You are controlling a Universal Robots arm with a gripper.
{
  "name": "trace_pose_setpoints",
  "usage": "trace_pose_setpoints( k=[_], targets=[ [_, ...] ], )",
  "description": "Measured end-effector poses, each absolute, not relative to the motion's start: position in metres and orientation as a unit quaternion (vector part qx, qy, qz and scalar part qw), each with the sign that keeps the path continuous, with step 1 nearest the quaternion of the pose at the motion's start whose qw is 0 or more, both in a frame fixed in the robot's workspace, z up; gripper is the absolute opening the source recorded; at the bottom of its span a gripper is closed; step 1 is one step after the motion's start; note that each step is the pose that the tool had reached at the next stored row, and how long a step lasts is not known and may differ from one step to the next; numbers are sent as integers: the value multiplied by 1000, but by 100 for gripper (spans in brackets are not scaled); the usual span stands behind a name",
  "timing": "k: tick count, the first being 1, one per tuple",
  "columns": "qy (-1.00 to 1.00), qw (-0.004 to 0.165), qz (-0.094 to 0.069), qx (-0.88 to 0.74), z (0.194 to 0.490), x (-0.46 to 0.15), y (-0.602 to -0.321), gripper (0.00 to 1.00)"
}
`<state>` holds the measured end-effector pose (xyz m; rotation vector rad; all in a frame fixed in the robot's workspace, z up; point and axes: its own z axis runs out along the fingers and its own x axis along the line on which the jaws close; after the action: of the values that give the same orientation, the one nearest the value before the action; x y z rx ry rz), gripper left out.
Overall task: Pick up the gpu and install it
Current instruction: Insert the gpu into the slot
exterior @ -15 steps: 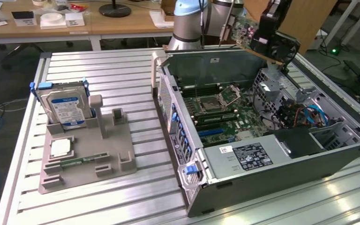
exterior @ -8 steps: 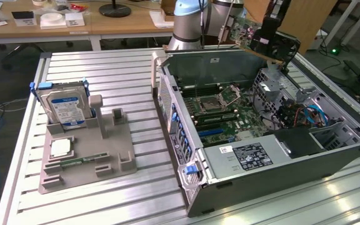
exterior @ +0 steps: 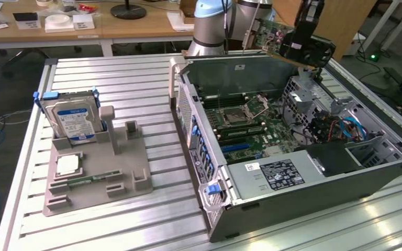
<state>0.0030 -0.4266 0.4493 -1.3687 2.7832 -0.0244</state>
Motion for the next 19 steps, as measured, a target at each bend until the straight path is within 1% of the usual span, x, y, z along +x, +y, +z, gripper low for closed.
trace_pose_setpoints(
  k=[19],
  targets=[
    [833,21,-5,-553,449,3,-427,28]
  ],
)
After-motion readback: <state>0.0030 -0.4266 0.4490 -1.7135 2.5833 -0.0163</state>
